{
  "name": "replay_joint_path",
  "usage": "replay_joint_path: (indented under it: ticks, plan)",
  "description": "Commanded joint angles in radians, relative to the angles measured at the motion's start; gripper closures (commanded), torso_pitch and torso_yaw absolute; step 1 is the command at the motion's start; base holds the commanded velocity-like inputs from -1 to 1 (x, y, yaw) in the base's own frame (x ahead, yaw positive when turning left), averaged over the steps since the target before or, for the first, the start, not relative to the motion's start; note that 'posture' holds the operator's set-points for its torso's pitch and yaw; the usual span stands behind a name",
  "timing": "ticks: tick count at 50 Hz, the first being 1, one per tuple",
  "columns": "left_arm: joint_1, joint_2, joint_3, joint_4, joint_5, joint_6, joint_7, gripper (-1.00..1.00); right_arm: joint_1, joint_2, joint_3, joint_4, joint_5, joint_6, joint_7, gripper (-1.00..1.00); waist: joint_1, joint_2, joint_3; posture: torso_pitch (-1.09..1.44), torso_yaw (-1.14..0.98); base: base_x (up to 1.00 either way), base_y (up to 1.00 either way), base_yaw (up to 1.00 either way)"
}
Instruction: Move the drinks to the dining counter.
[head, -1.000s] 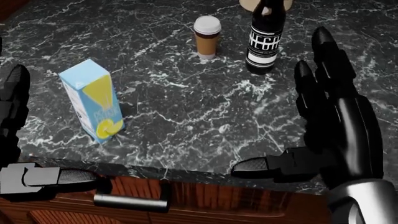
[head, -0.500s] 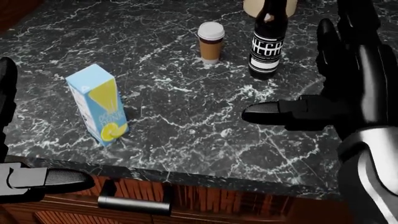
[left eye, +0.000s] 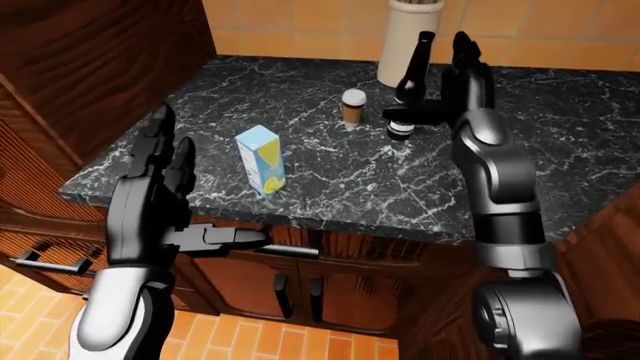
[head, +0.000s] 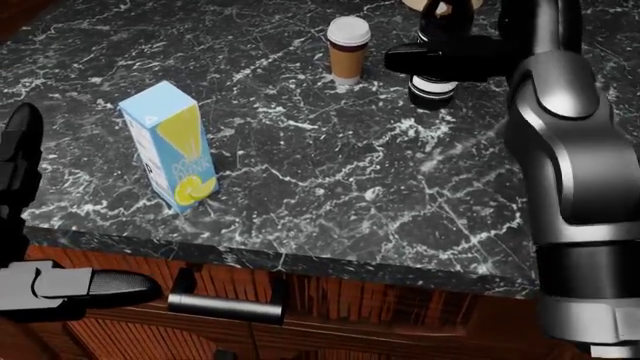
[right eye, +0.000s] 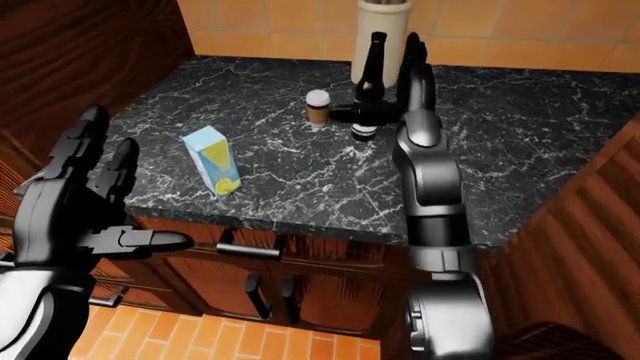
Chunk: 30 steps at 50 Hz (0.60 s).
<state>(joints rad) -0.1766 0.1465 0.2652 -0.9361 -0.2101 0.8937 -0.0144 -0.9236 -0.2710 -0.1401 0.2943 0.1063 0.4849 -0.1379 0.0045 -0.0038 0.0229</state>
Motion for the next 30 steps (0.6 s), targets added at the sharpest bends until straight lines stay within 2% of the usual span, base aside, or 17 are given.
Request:
replay_joint_path:
  ticks: [1, 7, 15, 30]
  plan:
    - [-0.018, 0.005, 0.0, -0.03, 0.003, -0.032, -0.001, -1.0, -0.048, -0.014, -0.003, 0.008, -0.024, -0.058, -0.005, -1.0, -0.001, 0.002, -0.022, 0.0, 0.0, 0.0, 0.0, 0.0]
    - [-0.019, 0.003, -0.005, -0.029, 0.009, -0.032, -0.002, -1.0, -0.101, -0.02, -0.003, 0.122, -0.047, -0.103, -0.011, -1.0, 0.001, 0.001, -0.026, 0.0, 0.0, 0.0, 0.0, 0.0]
    - [-0.024, 0.003, 0.003, -0.039, 0.004, -0.019, -0.002, -1.0, -0.188, -0.023, 0.0, 0.377, -0.077, -0.23, -0.02, -1.0, 0.0, 0.005, -0.026, 0.0, 0.0, 0.0, 0.0, 0.0]
    - [-0.022, 0.005, 0.002, -0.034, -0.002, -0.026, 0.004, -1.0, -0.229, -0.017, 0.015, 0.445, -0.091, -0.244, -0.011, -1.0, 0.001, 0.006, -0.023, 0.0, 0.0, 0.0, 0.0, 0.0]
